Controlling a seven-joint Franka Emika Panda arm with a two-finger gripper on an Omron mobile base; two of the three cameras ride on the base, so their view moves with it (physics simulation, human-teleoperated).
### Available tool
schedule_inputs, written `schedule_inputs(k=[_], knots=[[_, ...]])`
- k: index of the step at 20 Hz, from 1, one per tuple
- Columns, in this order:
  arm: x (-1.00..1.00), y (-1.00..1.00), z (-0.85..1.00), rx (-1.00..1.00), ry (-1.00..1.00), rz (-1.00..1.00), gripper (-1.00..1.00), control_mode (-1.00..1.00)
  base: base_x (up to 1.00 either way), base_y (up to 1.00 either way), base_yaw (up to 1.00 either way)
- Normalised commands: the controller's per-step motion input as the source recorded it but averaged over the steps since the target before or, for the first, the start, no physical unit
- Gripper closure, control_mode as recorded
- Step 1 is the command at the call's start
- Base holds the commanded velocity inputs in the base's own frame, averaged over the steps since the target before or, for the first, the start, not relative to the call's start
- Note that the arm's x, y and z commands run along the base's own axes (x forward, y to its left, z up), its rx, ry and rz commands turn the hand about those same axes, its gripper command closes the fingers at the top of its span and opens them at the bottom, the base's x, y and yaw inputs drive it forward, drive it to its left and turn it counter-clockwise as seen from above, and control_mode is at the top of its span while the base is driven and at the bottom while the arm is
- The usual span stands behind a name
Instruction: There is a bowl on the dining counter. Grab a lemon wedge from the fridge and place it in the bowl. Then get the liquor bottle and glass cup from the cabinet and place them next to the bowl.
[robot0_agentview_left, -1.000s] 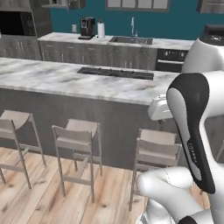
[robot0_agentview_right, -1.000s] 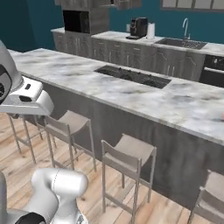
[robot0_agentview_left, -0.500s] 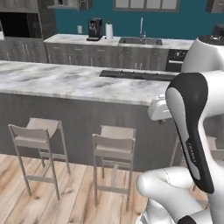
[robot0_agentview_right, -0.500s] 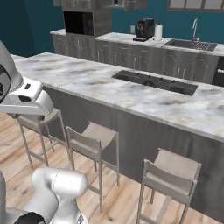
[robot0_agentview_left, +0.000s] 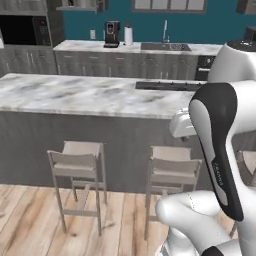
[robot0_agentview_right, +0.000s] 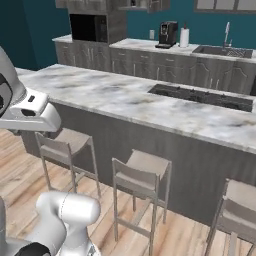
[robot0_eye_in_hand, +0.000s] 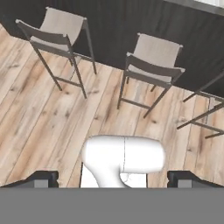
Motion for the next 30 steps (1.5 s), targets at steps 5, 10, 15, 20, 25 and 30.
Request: schedule_inputs(k=[5,10,15,20,25,30], knots=[[0.00,0.00,0.00,0.00,0.00,0.00,-1.00,1.00,0.00,1.00,-0.22],[0.00,0.00,0.00,0.00,0.00,0.00,-1.00,1.00,0.00,1.00,-0.23],[0.00,0.00,0.00,0.00,0.00,0.00,-1.00,1.00,0.00,1.00,-0.21],[0.00,0.00,0.00,0.00,0.00,0.00,-1.00,1.00,-0.02,1.00,-0.17],[0.00,0.00,0.00,0.00,0.00,0.00,-1.00,1.00,-0.01,1.00,-0.16],[0.00,0.00,0.00,0.00,0.00,0.00,-1.00,1.00,0.00,1.00,-0.15]])
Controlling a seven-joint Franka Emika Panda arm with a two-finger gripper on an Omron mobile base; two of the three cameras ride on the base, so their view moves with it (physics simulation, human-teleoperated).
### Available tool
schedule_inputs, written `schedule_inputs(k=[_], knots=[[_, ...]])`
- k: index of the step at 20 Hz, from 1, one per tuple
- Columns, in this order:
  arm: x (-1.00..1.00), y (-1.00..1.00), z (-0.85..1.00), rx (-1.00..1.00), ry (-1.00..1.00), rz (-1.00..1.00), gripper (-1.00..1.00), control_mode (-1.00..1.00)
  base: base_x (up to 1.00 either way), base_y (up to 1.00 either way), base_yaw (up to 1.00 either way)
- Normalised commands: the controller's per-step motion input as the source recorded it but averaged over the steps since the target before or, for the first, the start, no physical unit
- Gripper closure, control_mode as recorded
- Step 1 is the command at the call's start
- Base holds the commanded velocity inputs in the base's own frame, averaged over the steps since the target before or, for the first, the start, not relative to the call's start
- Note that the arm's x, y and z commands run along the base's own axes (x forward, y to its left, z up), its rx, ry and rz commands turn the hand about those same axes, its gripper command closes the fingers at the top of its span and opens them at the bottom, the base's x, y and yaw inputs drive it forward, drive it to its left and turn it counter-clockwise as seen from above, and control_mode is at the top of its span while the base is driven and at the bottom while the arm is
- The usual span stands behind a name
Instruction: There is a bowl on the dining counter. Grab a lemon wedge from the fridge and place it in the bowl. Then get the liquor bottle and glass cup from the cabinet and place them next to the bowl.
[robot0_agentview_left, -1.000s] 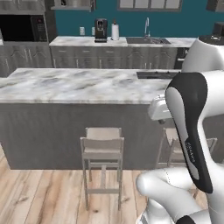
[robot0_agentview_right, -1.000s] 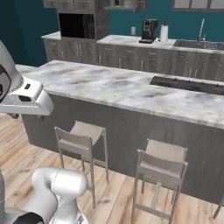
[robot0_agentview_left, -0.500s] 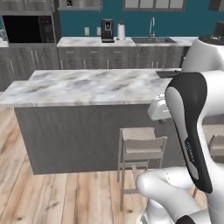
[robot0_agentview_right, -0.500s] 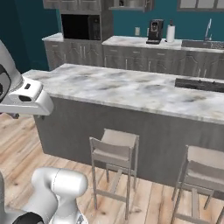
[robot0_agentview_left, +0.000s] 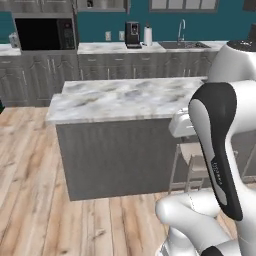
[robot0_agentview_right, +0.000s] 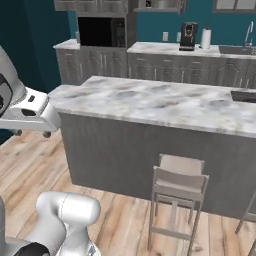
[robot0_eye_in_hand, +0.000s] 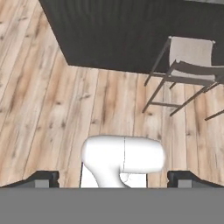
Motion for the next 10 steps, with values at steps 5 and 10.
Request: schedule_inputs(k=[5,10], knots=[[0.00,0.00,0.00,0.00,0.00,0.00,-1.00,1.00,0.00,1.00,-0.15],[0.00,0.00,0.00,0.00,0.00,0.00,-1.00,1.00,0.00,1.00,-0.15]])
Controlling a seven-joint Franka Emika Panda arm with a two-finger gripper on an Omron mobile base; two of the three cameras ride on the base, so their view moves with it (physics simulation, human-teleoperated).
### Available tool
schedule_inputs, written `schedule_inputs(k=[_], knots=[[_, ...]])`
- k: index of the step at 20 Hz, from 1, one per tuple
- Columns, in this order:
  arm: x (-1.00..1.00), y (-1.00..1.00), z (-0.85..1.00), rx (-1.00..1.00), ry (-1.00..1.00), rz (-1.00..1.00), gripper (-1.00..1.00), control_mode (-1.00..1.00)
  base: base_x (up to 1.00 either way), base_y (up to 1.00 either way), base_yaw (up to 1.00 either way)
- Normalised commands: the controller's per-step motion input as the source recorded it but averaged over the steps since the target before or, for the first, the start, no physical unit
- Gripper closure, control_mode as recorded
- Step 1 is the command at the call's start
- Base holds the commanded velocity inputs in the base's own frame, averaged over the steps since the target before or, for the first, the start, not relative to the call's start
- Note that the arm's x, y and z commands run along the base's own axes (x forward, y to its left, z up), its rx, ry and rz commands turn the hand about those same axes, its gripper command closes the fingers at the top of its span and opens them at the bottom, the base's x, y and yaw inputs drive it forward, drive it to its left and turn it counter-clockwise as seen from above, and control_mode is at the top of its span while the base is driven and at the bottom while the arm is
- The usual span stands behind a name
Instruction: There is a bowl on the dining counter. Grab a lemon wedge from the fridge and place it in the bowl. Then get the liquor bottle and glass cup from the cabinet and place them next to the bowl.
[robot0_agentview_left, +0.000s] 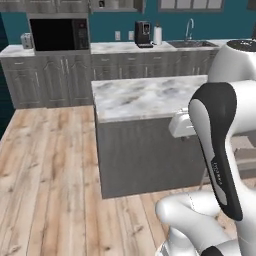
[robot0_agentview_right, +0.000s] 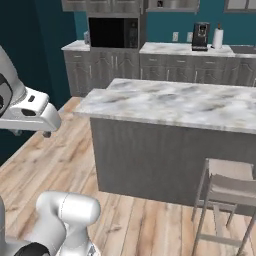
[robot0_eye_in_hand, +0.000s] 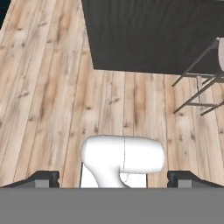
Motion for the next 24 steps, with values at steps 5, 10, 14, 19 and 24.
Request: schedule_inputs(k=[5,10,14,19,24], knots=[[0.00,0.00,0.00,0.00,0.00,0.00,-1.00,1.00,0.02,1.00,-0.15],[0.00,0.00,0.00,0.00,0.00,0.00,-1.00,1.00,0.21,1.00,-0.15],[0.00,0.00,0.00,0.00,0.00,0.00,-1.00,1.00,0.42,1.00,-0.16],[0.00,0.00,0.00,0.00,0.00,0.00,-1.00,1.00,0.80,0.97,-0.17],[0.00,0.00,0.00,0.00,0.00,0.00,-1.00,1.00,1.00,0.71,-0.22]])
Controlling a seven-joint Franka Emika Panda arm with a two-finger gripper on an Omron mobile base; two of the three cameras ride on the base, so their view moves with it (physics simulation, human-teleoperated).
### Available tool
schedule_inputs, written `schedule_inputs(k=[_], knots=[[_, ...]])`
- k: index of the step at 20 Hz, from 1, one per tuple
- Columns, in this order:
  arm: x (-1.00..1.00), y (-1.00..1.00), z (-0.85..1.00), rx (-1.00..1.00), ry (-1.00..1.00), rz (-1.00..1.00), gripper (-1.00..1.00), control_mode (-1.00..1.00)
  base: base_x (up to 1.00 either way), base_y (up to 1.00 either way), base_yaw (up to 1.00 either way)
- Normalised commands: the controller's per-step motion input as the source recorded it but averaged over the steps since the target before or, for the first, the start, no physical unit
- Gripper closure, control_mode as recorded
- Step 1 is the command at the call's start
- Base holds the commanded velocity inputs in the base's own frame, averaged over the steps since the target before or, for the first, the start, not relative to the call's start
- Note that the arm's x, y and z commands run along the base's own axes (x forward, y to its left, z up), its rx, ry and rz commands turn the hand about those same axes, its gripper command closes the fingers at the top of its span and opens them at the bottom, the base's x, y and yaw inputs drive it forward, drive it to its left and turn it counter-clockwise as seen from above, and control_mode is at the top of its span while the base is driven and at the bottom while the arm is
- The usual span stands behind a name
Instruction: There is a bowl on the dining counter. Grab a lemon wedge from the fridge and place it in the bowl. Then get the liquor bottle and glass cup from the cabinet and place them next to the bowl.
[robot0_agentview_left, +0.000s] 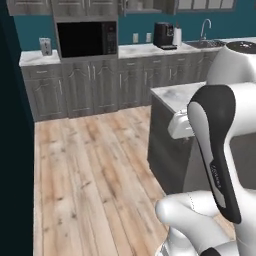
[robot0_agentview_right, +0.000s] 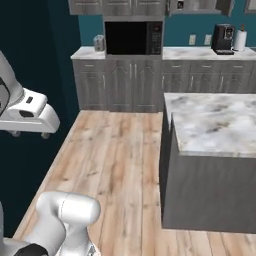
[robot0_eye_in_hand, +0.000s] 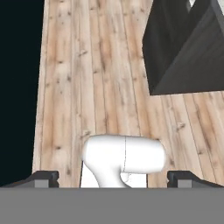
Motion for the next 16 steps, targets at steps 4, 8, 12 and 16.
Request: schedule_inputs(k=[4,8,12,16], knots=[[0.00,0.00,0.00,0.00,0.00,0.00,-1.00,1.00,1.00,0.53,-0.23],[0.00,0.00,0.00,0.00,0.00,0.00,-1.00,1.00,1.00,0.41,-0.24],[0.00,0.00,0.00,0.00,0.00,0.00,-1.00,1.00,1.00,0.37,-0.26],[0.00,0.00,0.00,0.00,0.00,0.00,-1.00,1.00,1.00,0.48,-0.29]])
